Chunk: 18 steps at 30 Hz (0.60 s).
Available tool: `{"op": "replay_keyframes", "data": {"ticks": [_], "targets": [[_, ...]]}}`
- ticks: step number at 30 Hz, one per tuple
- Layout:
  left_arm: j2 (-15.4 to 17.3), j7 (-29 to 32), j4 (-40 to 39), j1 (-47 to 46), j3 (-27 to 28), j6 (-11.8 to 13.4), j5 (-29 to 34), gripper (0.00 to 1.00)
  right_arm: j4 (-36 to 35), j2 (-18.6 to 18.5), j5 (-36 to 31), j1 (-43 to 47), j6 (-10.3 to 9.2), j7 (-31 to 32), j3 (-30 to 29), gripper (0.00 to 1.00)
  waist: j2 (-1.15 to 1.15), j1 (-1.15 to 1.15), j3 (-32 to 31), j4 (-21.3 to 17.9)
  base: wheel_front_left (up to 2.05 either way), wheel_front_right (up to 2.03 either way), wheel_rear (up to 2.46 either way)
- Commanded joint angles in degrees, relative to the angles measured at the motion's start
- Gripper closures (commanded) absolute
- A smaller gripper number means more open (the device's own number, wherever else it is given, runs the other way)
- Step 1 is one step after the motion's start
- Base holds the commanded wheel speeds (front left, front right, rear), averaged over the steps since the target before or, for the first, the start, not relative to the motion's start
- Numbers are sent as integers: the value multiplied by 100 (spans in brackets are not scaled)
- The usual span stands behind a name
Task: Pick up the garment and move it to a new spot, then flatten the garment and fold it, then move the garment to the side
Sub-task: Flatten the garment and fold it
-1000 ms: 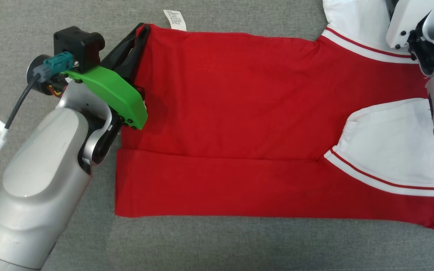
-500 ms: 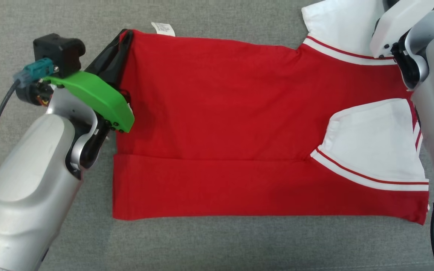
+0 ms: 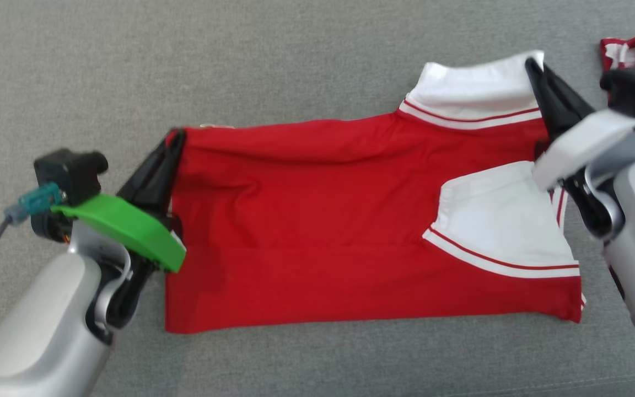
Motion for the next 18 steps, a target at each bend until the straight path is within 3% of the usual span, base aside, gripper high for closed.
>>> {"op": "replay_keyframes", "data": {"ticks": [1,10,18], "targets": [[84,-59,-97,205,11,14,-29,100,-216,-95,74,322,-8,-9,-68,100,0,0,-256,-152,0,0,0],[153,-414,-454,1006,76,236,-125,100,-1704,97,-53,2039,-7,164,-924,100,0,0,-491,-258,0,0,0],[-16,-821,-210,1525,186,378,-246,100,-2213,594,-393,2984,-8,362,-1397,100,0,0,-526,-324,0,0,0]]}}
